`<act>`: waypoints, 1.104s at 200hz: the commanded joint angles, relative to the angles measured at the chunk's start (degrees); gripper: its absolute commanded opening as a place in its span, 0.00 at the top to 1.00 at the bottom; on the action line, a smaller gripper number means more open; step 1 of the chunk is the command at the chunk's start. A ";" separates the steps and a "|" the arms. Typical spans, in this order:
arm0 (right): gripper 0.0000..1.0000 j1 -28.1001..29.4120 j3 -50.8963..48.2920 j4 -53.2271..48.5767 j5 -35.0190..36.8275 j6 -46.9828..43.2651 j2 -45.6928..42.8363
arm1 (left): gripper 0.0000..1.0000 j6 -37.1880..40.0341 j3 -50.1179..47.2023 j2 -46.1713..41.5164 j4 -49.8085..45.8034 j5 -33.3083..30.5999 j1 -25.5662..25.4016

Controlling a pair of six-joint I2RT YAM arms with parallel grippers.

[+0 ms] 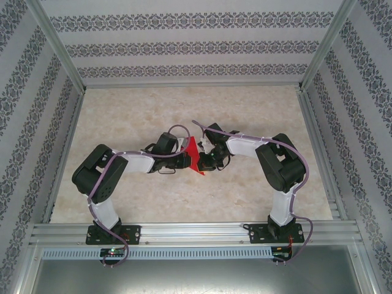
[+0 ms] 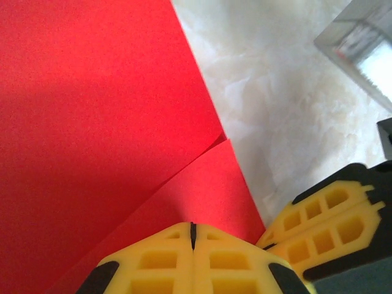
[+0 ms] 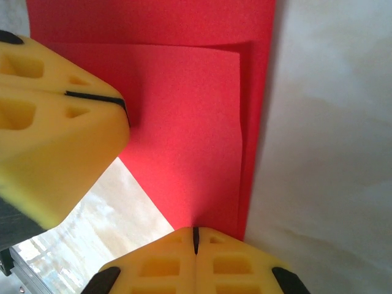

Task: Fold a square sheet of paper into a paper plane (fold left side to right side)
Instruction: Third fold the triangle at the center of the table.

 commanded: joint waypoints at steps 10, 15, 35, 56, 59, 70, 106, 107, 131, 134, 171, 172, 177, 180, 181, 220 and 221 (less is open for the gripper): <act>1.00 0.71 -0.92 -3.32 3.41 1.31 -0.82 | 1.00 0.67 1.48 1.93 1.02 -0.72 -0.53; 1.00 0.71 -1.13 -2.69 3.32 1.63 -1.65 | 1.00 0.85 1.48 2.27 0.73 -0.81 -0.58; 1.00 0.70 -1.58 -1.24 4.26 2.36 -5.12 | 1.00 1.38 1.21 3.41 0.17 -1.03 -0.51; 1.00 1.18 -1.44 -1.16 3.64 3.07 -6.76 | 1.00 1.66 1.02 4.17 -0.12 -1.12 -0.53; 1.00 1.35 -1.35 -1.16 3.34 3.18 -6.77 | 1.00 1.73 1.02 4.22 -0.18 -1.26 -0.51; 1.00 2.17 -1.05 -1.31 2.66 3.61 -6.57 | 1.00 1.92 1.11 4.45 -0.45 -1.47 -0.56; 1.00 3.65 -0.11 -0.11 2.06 5.23 -3.34 | 1.00 2.35 0.97 4.64 -1.04 -2.24 -0.58; 1.00 3.63 -0.11 -0.07 2.07 5.26 -3.30 | 1.00 2.36 0.95 4.59 -1.05 -2.25 -0.59; 1.00 3.10 -0.59 0.09 2.81 6.38 -1.78 | 1.00 2.67 0.78 4.41 -1.50 -2.91 -0.52; 1.00 3.01 -0.75 0.13 2.86 6.54 -1.69 | 1.00 2.70 0.69 4.43 -1.58 -2.88 -0.54; 1.00 1.62 -3.74 2.48 2.30 8.30 -2.94 | 1.00 2.88 0.68 4.37 -1.76 -3.58 -0.51; 1.00 1.56 -3.82 2.54 2.24 8.38 -3.01 | 1.00 2.84 0.68 4.37 -1.81 -3.58 -0.51; 1.00 1.33 -4.12 2.83 1.90 8.52 -3.15 | 1.00 2.86 0.66 4.37 -1.85 -3.65 -0.51; 1.00 1.21 -4.32 3.04 1.69 8.61 -3.29 | 1.00 2.97 0.66 4.32 -1.85 -3.74 -0.56; 1.00 1.18 -4.37 3.09 1.67 8.62 -3.31 | 1.00 2.98 0.62 4.35 -1.85 -3.70 -0.53; 1.00 0.55 -5.21 4.50 0.33 9.17 -5.02 | 1.00 2.98 0.67 4.29 -2.07 -3.93 -0.51; 1.00 0.54 -5.17 4.56 0.29 9.17 -5.06 | 1.00 2.99 0.67 4.24 -2.05 -3.93 -0.51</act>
